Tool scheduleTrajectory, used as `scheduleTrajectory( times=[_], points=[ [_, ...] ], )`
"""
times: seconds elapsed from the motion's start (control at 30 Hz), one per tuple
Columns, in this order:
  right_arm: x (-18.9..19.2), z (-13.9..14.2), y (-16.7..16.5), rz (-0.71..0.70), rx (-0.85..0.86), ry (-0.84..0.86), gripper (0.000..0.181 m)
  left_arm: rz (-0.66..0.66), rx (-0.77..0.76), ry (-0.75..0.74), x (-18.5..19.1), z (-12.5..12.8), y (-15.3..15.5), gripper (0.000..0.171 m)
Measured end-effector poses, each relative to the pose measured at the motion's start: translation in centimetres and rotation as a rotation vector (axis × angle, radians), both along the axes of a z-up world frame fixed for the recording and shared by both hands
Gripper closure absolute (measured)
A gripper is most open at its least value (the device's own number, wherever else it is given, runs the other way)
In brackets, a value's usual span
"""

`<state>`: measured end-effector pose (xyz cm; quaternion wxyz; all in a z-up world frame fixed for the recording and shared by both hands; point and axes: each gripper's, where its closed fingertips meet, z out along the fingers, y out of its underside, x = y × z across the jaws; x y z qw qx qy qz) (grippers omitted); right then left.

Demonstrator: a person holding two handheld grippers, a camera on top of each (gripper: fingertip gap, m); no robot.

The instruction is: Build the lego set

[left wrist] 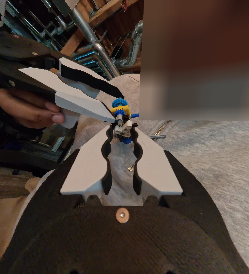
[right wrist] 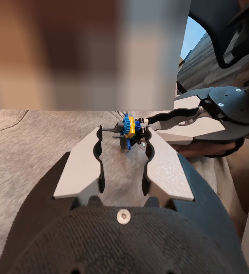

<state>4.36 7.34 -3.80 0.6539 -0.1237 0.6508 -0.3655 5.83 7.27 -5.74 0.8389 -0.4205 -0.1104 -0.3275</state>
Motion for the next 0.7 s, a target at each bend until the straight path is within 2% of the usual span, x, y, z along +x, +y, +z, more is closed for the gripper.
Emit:
scheduleTrajectory(
  times=[0.4,0.57,0.7],
  points=[
    [0.0,-0.4,0.1,0.011,0.016,0.039,0.122,0.015,0.003,-0.014,-0.4,-0.1,-0.2,0.15],
    [0.0,-1.1,0.0,-0.003,0.01,0.094,0.146,0.006,-0.005,-0.011,-0.3,-0.2,0.1,0.15],
    [0.0,-0.8,0.2,0.003,-0.002,0.08,0.128,0.014,0.001,-0.024,-0.5,-0.2,-0.1,0.151]
  ],
)
